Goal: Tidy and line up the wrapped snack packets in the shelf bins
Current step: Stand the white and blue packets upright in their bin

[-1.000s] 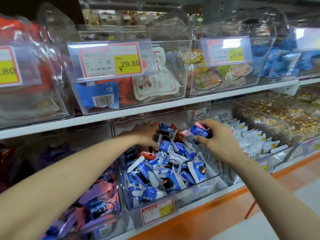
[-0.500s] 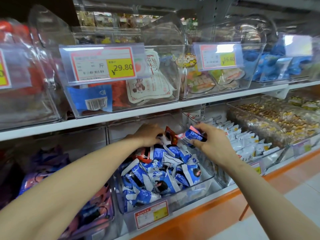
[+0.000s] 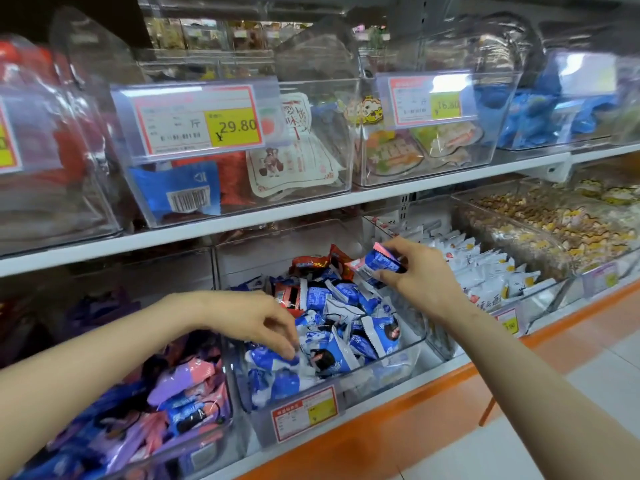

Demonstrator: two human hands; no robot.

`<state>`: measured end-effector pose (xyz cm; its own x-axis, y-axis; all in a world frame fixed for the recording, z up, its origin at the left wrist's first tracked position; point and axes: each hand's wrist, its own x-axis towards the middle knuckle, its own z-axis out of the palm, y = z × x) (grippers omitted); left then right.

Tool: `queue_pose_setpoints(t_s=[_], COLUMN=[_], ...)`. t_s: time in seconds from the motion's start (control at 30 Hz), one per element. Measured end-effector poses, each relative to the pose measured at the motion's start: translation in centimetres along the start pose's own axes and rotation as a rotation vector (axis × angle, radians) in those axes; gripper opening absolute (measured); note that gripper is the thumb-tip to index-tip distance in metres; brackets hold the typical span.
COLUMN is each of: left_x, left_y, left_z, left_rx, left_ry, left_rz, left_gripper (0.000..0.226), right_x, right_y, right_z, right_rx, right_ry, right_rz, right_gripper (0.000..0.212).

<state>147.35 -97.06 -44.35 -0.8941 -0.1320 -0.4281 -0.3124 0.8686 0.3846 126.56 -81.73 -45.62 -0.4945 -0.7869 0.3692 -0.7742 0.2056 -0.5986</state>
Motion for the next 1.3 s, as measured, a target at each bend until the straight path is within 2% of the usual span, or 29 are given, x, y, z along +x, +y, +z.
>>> queue_pose_setpoints(t_s=[0.03,0.1,0.17,0.2,0.3,0.37,0.47,0.53,0.67,0.77,0.83,0.9,0.97,1.1,1.2,1.3], left_x=[0.2,1.5,3.6,4.7,7.8,9.3,10.2,10.1,7.6,6.1,6.4,7.3,8.4,9.3,9.0,8.4], left_y=[-0.1,-0.3,-1.1,-1.4,-1.7,-1.5,-1.6,-2.2,-3.1,-4.2,-5.3,-5.7,-5.9,-6.7,-6.7,-6.7], left_z=[-0.1,-0.8,-1.5,-1.7,-2.1,-1.9,-1.7,-1.6,-2.5,-3.6,-3.9,-3.7,-3.1,-2.9,-3.2,-3.6], left_rx=[-0.019,-0.041,-0.073,-0.052,0.106,0.121,0.208,0.175,0.085,0.007,0.059,0.133,0.133,0.063,-0.039,0.029], left_ry=[0.012,0.208,0.38,0.408,0.274,0.167,0.226,0.262,0.186,0.341,0.446,0.375,0.268,0.312,0.349,0.6], left_rz=[-0.008,-0.021,-0.057,-0.093,-0.246,-0.301,-0.288,-0.261,-0.16,-0.152,-0.236,-0.348,-0.447,-0.5,-0.468,-0.431], left_gripper=[0.045,0.052,0.034,0.03,0.065,0.077,0.062,0.055,0.03,0.012,0.019,0.038,0.046,0.036,0.033,0.016], right_x=[0.0,0.0,0.0,0.1,0.1,0.0,0.0,-0.1,-0.1,0.0,0.0,0.0,0.0,-0.1,0.0,0.1], right_y=[0.0,0.0,0.0,0.0,0.1,0.2,0.4,0.5,0.5,0.3,0.2,0.2,0.2,0.3,0.2,0.1], right_z=[0.1,0.2,0.2,0.2,0.5,0.6,0.5,0.4,0.4,0.4,0.4,0.4,0.3,0.4,0.4,0.5], right_rx=[0.004,0.01,0.018,0.017,0.01,0.001,0.005,0.0,-0.004,-0.008,-0.005,-0.008,-0.009,-0.008,-0.023,-0.022], right_ry=[-0.006,-0.007,-0.005,-0.006,-0.033,-0.047,-0.044,-0.042,-0.05,-0.056,-0.06,-0.059,-0.059,-0.063,-0.066,-0.07], right_rz=[0.003,0.011,0.018,0.02,0.03,0.033,0.033,0.028,0.017,0.019,0.021,0.018,0.012,0.009,0.002,0.007], right_gripper=[0.029,0.029,0.028,0.028,0.025,0.024,0.023,0.024,0.024,0.026,0.026,0.027,0.027,0.028,0.029,0.029])
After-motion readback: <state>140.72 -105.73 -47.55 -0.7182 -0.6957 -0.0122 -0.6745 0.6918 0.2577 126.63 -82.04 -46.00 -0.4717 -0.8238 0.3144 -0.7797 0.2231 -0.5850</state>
